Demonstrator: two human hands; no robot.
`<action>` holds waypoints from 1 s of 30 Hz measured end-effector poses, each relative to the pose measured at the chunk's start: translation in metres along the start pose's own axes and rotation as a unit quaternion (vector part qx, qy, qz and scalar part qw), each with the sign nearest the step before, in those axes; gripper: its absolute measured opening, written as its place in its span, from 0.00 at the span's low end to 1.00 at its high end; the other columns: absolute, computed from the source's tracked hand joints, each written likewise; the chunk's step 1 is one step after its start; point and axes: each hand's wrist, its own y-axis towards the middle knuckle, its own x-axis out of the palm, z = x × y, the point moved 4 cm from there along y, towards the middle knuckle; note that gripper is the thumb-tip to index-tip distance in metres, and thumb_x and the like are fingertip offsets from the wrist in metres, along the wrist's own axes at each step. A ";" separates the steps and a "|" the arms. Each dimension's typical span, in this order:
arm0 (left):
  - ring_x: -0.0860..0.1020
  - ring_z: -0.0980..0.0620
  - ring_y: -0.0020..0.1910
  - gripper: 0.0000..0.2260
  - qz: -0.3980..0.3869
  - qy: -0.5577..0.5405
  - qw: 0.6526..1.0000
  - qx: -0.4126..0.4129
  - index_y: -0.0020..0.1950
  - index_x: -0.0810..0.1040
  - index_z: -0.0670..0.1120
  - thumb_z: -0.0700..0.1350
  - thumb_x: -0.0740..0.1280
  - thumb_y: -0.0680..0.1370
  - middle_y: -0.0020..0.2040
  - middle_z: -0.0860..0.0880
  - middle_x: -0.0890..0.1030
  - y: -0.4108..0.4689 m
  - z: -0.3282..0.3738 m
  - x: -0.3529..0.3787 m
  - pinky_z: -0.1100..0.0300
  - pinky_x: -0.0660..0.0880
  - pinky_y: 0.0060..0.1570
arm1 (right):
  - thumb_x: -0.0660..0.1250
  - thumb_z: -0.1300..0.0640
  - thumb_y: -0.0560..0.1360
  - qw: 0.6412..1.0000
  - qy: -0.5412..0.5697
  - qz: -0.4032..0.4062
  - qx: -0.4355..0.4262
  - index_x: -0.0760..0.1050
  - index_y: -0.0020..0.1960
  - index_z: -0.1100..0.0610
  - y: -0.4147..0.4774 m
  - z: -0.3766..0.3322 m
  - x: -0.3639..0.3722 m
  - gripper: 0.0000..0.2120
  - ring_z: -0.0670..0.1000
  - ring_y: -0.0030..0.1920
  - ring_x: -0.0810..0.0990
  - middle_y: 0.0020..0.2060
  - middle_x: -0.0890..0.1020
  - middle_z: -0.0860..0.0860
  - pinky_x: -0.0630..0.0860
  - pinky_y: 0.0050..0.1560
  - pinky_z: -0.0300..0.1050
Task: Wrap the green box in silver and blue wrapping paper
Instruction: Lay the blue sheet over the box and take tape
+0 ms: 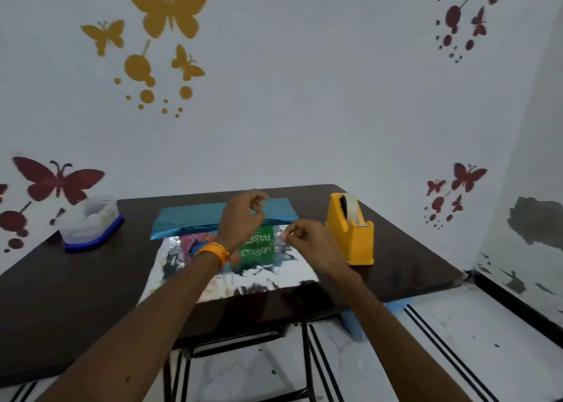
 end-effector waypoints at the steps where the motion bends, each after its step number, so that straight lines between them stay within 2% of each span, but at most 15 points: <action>1: 0.78 0.51 0.47 0.12 0.020 0.018 1.000 0.010 0.55 0.81 0.46 0.35 0.68 0.73 0.47 0.49 0.81 0.002 -0.008 -0.015 0.56 0.76 0.50 | 0.70 0.52 0.78 0.999 -0.035 -0.021 -0.006 0.79 0.44 0.54 0.008 0.000 0.007 0.07 0.46 0.33 0.74 0.32 0.78 0.52 0.72 0.35 0.45; 3: 0.77 0.48 0.52 0.11 0.020 0.066 0.997 0.023 0.56 0.81 0.47 0.40 0.71 0.74 0.50 0.49 0.82 0.008 -0.030 -0.041 0.52 0.74 0.55 | 0.70 0.52 0.78 0.994 -0.099 -0.046 -0.017 0.78 0.43 0.51 0.027 -0.004 0.026 0.06 0.46 0.35 0.76 0.33 0.78 0.48 0.72 0.35 0.51; 5: 0.76 0.47 0.55 0.10 -0.020 0.105 0.994 0.027 0.56 0.82 0.49 0.46 0.72 0.75 0.53 0.49 0.82 0.012 -0.045 -0.047 0.48 0.72 0.58 | 0.69 0.52 0.77 0.985 -0.161 -0.058 -0.032 0.77 0.43 0.49 0.040 -0.008 0.039 0.05 0.45 0.36 0.75 0.36 0.78 0.46 0.69 0.36 0.47; 7: 0.76 0.49 0.55 0.08 -0.048 0.092 0.994 0.033 0.52 0.83 0.50 0.48 0.73 0.74 0.52 0.51 0.82 0.011 -0.054 -0.044 0.48 0.72 0.58 | 0.68 0.53 0.77 0.974 -0.214 -0.058 -0.052 0.78 0.47 0.50 0.050 -0.009 0.050 0.02 0.50 0.44 0.78 0.42 0.82 0.47 0.70 0.39 0.45; 9: 0.76 0.52 0.54 0.04 -0.045 0.049 0.997 0.030 0.48 0.84 0.50 0.44 0.74 0.74 0.50 0.53 0.82 0.009 -0.054 -0.039 0.54 0.71 0.55 | 0.66 0.55 0.77 0.964 -0.249 -0.063 -0.067 0.80 0.49 0.50 0.057 -0.008 0.055 0.04 0.53 0.49 0.80 0.47 0.83 0.49 0.70 0.41 0.46; 11: 0.76 0.56 0.52 0.04 -0.039 0.011 0.999 0.025 0.47 0.85 0.50 0.42 0.73 0.74 0.49 0.55 0.82 0.008 -0.052 -0.034 0.64 0.69 0.49 | 0.65 0.57 0.78 0.960 -0.264 -0.060 -0.075 0.80 0.49 0.49 0.061 -0.008 0.057 0.06 0.53 0.50 0.80 0.47 0.83 0.50 0.71 0.41 0.46; 14: 0.79 0.60 0.48 0.05 -0.083 -0.026 0.996 0.009 0.49 0.86 0.48 0.43 0.72 0.75 0.48 0.54 0.84 0.007 -0.048 -0.030 0.73 0.68 0.42 | 0.64 0.54 0.79 0.955 -0.278 -0.030 -0.097 0.80 0.50 0.47 0.065 -0.009 0.053 0.06 0.53 0.50 0.80 0.48 0.83 0.48 0.71 0.42 0.47; 17: 0.79 0.60 0.46 0.08 -0.113 0.000 0.993 0.017 0.50 0.86 0.48 0.48 0.75 0.73 0.46 0.54 0.84 0.006 -0.044 -0.029 0.73 0.70 0.40 | 0.65 0.52 0.80 0.954 -0.276 -0.024 -0.114 0.80 0.53 0.49 0.065 -0.009 0.052 0.06 0.53 0.50 0.80 0.49 0.83 0.49 0.67 0.41 0.44; 20: 0.78 0.61 0.43 0.06 -0.123 0.008 0.992 0.024 0.48 0.86 0.46 0.44 0.76 0.72 0.44 0.53 0.84 0.006 -0.040 -0.028 0.75 0.70 0.40 | 0.66 0.51 0.80 0.952 -0.277 -0.021 -0.127 0.81 0.54 0.50 0.065 -0.014 0.052 0.07 0.52 0.49 0.80 0.49 0.83 0.49 0.66 0.40 0.43; 23: 0.79 0.62 0.38 0.04 -0.134 0.016 0.991 0.026 0.44 0.87 0.44 0.37 0.74 0.72 0.41 0.51 0.85 0.005 -0.036 -0.026 0.73 0.71 0.40 | 0.64 0.53 0.80 0.953 -0.272 -0.016 -0.136 0.81 0.54 0.50 0.063 -0.017 0.049 0.08 0.51 0.49 0.80 0.49 0.83 0.48 0.71 0.41 0.44; 26: 0.79 0.61 0.37 0.02 -0.129 0.025 0.991 0.023 0.41 0.86 0.44 0.38 0.75 0.72 0.38 0.51 0.85 0.004 -0.035 -0.025 0.72 0.71 0.40 | 0.67 0.54 0.78 0.959 -0.255 -0.018 -0.122 0.83 0.53 0.52 0.063 -0.017 0.046 0.07 0.50 0.46 0.80 0.47 0.85 0.49 0.78 0.44 0.48; 28: 0.80 0.61 0.36 0.01 -0.128 0.023 0.991 0.026 0.41 0.87 0.45 0.40 0.76 0.72 0.38 0.52 0.85 0.004 -0.035 -0.024 0.72 0.72 0.38 | 0.74 0.53 0.74 0.981 -0.180 0.000 -0.077 0.82 0.52 0.55 0.063 -0.013 0.040 0.09 0.49 0.38 0.80 0.40 0.85 0.51 0.78 0.41 0.44; 30: 0.81 0.58 0.37 0.01 -0.128 0.006 0.991 0.025 0.41 0.87 0.46 0.42 0.77 0.71 0.37 0.53 0.85 0.003 -0.034 -0.025 0.69 0.74 0.38 | 0.79 0.50 0.70 0.996 -0.085 0.013 -0.028 0.83 0.47 0.56 0.061 -0.006 0.034 0.12 0.46 0.33 0.79 0.33 0.84 0.51 0.76 0.35 0.38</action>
